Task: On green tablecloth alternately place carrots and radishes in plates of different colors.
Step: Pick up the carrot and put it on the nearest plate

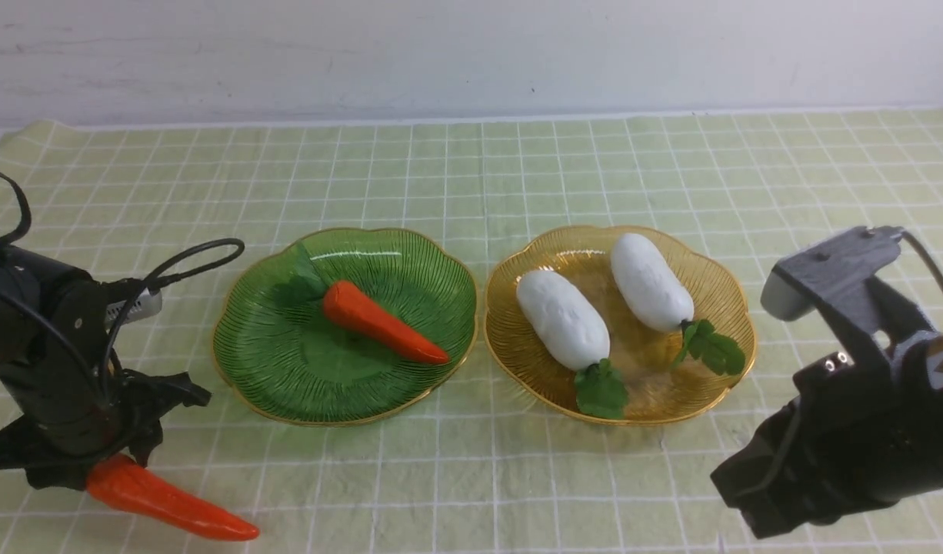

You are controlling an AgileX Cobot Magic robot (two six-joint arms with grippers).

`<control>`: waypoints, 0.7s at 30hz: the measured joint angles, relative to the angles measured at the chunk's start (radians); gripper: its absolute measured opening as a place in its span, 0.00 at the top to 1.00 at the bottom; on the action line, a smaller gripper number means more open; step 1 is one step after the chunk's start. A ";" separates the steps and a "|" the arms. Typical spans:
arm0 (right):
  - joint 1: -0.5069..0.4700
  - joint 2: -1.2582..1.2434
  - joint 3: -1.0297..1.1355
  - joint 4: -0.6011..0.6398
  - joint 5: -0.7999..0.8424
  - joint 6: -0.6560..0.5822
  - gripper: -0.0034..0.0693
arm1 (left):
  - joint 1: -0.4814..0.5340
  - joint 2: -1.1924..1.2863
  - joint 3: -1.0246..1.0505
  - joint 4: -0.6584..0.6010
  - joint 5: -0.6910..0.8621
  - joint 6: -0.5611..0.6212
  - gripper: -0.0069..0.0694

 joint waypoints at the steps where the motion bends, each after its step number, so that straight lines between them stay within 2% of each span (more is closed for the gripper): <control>1: 0.000 0.000 0.000 0.000 -0.002 0.000 0.97 | 0.000 -0.019 -0.022 0.004 0.032 0.017 0.47; 4: 0.000 0.000 0.000 0.000 -0.008 0.000 0.97 | 0.000 -0.083 -0.128 0.003 0.133 0.069 0.47; 9: 0.000 0.000 0.000 0.000 -0.027 0.000 0.97 | 0.000 -0.121 -0.276 -0.060 0.158 0.083 0.47; 12: 0.000 0.000 0.000 0.000 -0.029 0.000 0.97 | -0.002 -0.116 -0.326 -0.131 0.113 0.092 0.47; 16: 0.000 0.000 0.000 0.000 -0.037 0.000 0.97 | -0.038 -0.052 -0.355 -0.246 -0.043 0.113 0.47; 21: 0.000 0.000 0.000 0.000 -0.045 0.000 0.97 | -0.078 0.058 -0.356 -0.282 -0.146 0.113 0.48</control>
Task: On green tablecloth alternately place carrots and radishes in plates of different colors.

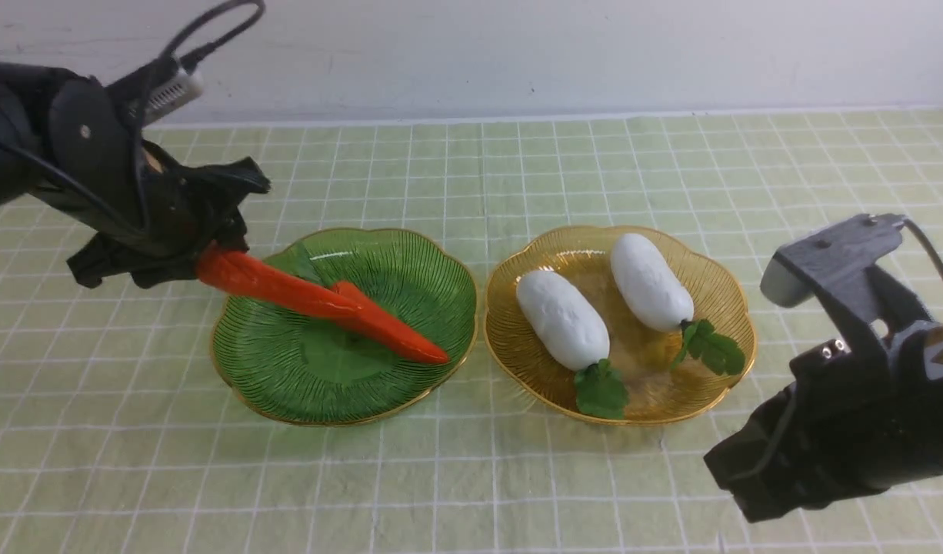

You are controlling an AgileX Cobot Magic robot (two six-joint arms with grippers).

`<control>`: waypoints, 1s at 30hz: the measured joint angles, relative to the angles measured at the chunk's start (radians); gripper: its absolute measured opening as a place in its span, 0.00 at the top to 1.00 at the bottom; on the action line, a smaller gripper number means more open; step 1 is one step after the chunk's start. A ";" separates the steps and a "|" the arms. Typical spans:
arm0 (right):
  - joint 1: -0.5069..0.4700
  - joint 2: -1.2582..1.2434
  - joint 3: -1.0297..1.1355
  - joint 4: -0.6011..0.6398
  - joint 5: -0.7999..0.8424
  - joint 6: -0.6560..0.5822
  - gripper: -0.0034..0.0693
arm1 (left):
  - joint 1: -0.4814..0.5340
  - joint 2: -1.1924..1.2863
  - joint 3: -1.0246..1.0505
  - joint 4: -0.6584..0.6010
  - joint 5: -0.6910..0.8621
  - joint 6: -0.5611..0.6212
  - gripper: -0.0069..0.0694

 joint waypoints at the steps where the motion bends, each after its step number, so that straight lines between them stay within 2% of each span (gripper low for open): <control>1: 0.000 0.000 0.000 0.000 -0.001 0.000 0.97 | -0.009 0.033 0.000 -0.019 -0.017 0.000 0.48; 5: 0.000 0.000 0.000 0.000 -0.004 -0.001 0.97 | -0.025 0.091 0.000 -0.054 -0.054 0.000 0.48; 8: 0.000 0.000 0.000 0.000 -0.007 -0.001 0.97 | -0.034 0.131 0.000 -0.066 -0.086 0.000 0.43; 15: 0.000 0.000 0.000 0.000 -0.010 -0.002 0.97 | -0.034 0.139 0.000 -0.066 -0.104 0.000 0.22; 18: 0.000 0.000 0.000 0.000 -0.011 -0.023 0.97 | -0.034 0.138 0.000 -0.066 -0.103 0.000 0.16; 21: 0.000 -0.002 0.000 -0.003 -0.011 -0.038 0.97 | -0.034 0.125 0.000 -0.066 -0.088 0.012 0.15; 24: 0.000 -0.048 0.000 -0.048 -0.009 -0.032 0.97 | -0.034 0.064 0.000 -0.066 -0.037 0.085 0.17; 27: 0.000 -0.146 0.000 -0.155 0.019 0.052 0.97 | -0.034 -0.005 0.000 -0.066 -0.004 0.159 0.23; 30: 0.000 -0.242 0.000 -0.260 0.058 0.150 0.97 | -0.034 -0.040 -0.001 -0.066 0.013 0.180 0.28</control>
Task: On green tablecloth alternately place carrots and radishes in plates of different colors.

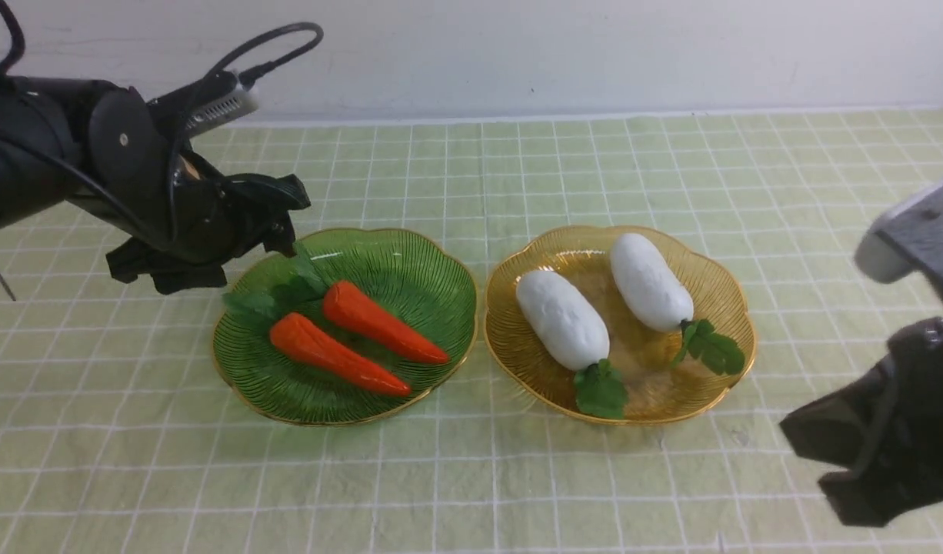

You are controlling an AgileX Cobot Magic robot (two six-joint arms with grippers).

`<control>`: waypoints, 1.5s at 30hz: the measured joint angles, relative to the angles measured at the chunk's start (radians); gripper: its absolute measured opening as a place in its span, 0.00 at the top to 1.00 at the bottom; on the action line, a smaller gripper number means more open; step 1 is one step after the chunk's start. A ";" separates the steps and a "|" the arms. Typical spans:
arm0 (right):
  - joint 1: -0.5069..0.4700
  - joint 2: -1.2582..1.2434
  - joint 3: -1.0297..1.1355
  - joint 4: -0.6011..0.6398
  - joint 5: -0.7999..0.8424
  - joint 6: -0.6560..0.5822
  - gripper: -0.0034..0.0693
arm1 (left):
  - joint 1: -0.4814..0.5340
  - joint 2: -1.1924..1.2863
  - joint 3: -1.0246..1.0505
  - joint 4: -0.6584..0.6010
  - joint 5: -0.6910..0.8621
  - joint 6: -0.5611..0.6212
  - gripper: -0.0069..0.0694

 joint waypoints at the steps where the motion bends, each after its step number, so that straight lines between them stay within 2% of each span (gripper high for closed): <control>1: 0.000 -0.036 0.000 -0.030 0.009 0.038 0.97 | 0.000 -0.007 0.000 0.000 0.003 0.002 0.30; 3: 0.000 -0.083 0.000 -0.080 0.023 0.089 0.97 | 0.000 -0.016 0.000 0.000 0.008 0.006 0.32; 6: 0.000 -0.258 0.000 -0.269 0.045 0.275 0.97 | 0.000 -0.020 0.000 0.000 0.017 0.007 0.40; 10: 0.000 -0.429 0.011 -0.412 0.001 0.399 0.97 | 0.000 -0.020 0.000 0.000 0.017 0.009 0.50; 15: 0.000 -0.654 0.207 -0.608 -0.382 0.492 0.97 | 0.000 -0.020 0.000 0.000 0.017 0.079 0.72; 19: 0.000 -0.673 0.329 -0.654 -0.663 0.499 0.97 | 0.000 -0.020 0.000 0.000 0.020 0.156 0.87; 24: 0.000 -0.675 0.339 -0.584 -0.686 0.498 0.97 | 0.000 -0.020 0.000 0.000 0.020 0.211 0.92; 28: 0.000 -0.677 0.339 -0.447 -0.604 0.445 0.97 | 0.000 -0.020 0.000 0.000 0.020 0.224 0.92; 32: 0.000 -0.677 0.341 -0.271 -0.507 0.307 0.97 | 0.000 -0.020 0.000 0.000 0.020 0.226 0.92; 37: 0.000 -0.677 0.343 -0.076 -0.474 0.115 0.97 | 0.000 -0.020 0.000 0.000 0.020 0.231 0.92; 40: 0.000 -0.677 0.343 -0.025 -0.474 0.058 0.97 | 0.000 -0.020 0.000 0.000 0.020 0.231 0.92; 45: 0.000 -0.677 0.343 0.005 -0.474 0.035 0.97 | 0.000 -0.020 0.000 0.000 0.019 0.231 0.92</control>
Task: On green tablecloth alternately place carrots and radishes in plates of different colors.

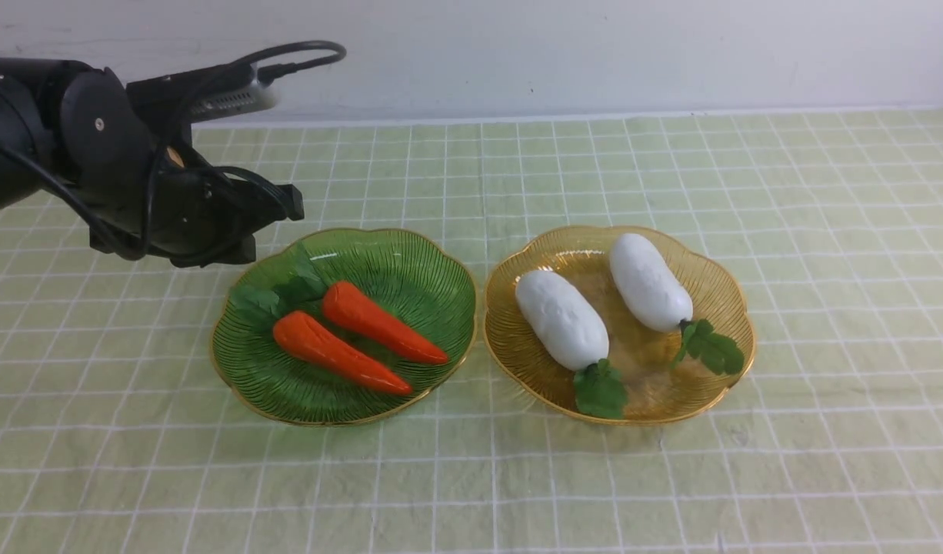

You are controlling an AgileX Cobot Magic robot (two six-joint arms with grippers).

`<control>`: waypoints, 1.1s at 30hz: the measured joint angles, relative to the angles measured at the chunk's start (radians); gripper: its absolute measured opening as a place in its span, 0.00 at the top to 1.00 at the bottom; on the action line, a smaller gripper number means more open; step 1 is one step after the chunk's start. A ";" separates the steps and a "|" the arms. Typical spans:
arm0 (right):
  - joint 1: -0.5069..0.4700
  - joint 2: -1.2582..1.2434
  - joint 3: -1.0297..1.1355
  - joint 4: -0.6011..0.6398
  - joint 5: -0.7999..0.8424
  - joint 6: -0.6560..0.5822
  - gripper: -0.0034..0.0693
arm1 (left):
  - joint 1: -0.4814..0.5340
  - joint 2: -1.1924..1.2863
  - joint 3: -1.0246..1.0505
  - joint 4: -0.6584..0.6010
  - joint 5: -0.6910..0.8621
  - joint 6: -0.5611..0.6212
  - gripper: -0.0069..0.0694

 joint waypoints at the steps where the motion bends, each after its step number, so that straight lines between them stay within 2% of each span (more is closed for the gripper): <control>1: 0.000 0.000 0.000 0.001 0.000 -0.002 0.97 | 0.000 0.000 0.000 0.000 0.000 0.000 0.92; 22: 0.000 0.000 0.009 0.003 0.000 0.012 0.97 | 0.000 0.000 0.000 0.000 0.025 0.001 0.92; 28: -0.006 -0.044 0.090 0.003 -0.029 0.012 0.97 | 0.000 0.000 0.000 0.000 0.029 0.001 0.92; 31: -0.057 -0.101 0.173 0.003 -0.078 0.012 0.97 | 0.000 0.002 0.000 0.000 0.034 0.001 0.92; 33: -0.142 -0.161 0.267 0.003 -0.124 0.012 0.97 | 0.000 0.008 0.000 0.000 0.047 0.001 0.92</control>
